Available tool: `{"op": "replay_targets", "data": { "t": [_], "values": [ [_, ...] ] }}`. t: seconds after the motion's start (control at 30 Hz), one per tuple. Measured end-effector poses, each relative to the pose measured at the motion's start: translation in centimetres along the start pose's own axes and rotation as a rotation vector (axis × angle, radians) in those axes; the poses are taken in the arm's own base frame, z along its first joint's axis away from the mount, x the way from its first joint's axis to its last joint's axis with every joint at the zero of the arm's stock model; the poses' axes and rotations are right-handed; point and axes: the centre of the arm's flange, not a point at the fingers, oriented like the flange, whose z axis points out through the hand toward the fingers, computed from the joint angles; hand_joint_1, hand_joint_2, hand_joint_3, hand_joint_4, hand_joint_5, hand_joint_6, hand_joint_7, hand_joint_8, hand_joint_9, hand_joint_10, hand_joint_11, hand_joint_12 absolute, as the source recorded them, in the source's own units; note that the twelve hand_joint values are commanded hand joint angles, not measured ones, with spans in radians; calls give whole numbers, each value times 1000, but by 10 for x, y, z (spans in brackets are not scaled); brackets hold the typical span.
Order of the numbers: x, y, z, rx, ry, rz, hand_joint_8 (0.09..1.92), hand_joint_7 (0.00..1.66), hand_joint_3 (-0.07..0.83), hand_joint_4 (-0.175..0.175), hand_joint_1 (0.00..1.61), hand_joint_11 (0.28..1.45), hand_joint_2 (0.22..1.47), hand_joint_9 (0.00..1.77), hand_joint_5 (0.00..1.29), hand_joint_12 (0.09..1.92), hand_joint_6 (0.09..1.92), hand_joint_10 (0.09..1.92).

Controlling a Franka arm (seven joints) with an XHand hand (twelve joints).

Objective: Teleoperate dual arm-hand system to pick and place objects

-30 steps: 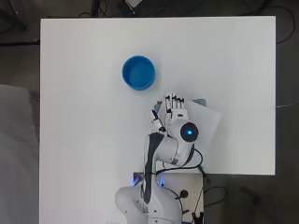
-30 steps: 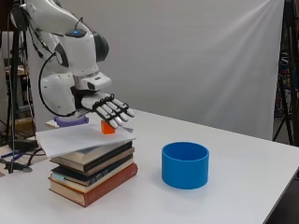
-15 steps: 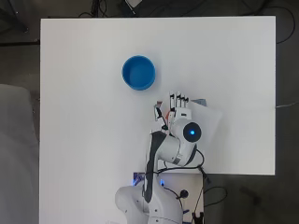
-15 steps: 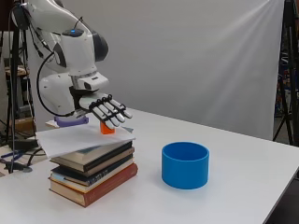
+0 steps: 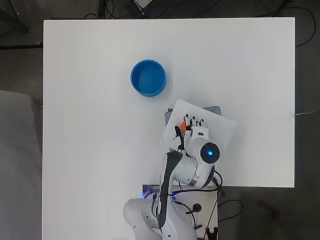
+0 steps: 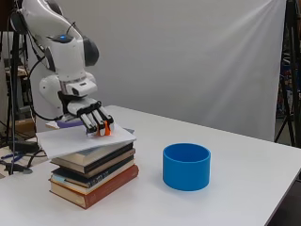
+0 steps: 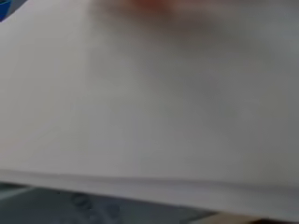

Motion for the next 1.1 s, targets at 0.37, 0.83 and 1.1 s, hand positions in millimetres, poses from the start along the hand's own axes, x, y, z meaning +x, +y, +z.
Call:
{"op": "replay_targets", "data": {
  "t": [0.37,0.83,1.1],
  "values": [
    [53,-25,-47,25,119,-155,1430,855,1,-150,1187,636,1244,984,645,1500,1293,1587],
    [214,16,-115,-28,47,-102,1739,1009,1,175,913,850,1225,1253,751,1790,1321,1854],
    [269,62,-22,95,-91,-84,1774,1070,1,175,900,930,1238,1340,728,1813,1355,1851]
  ]
}}
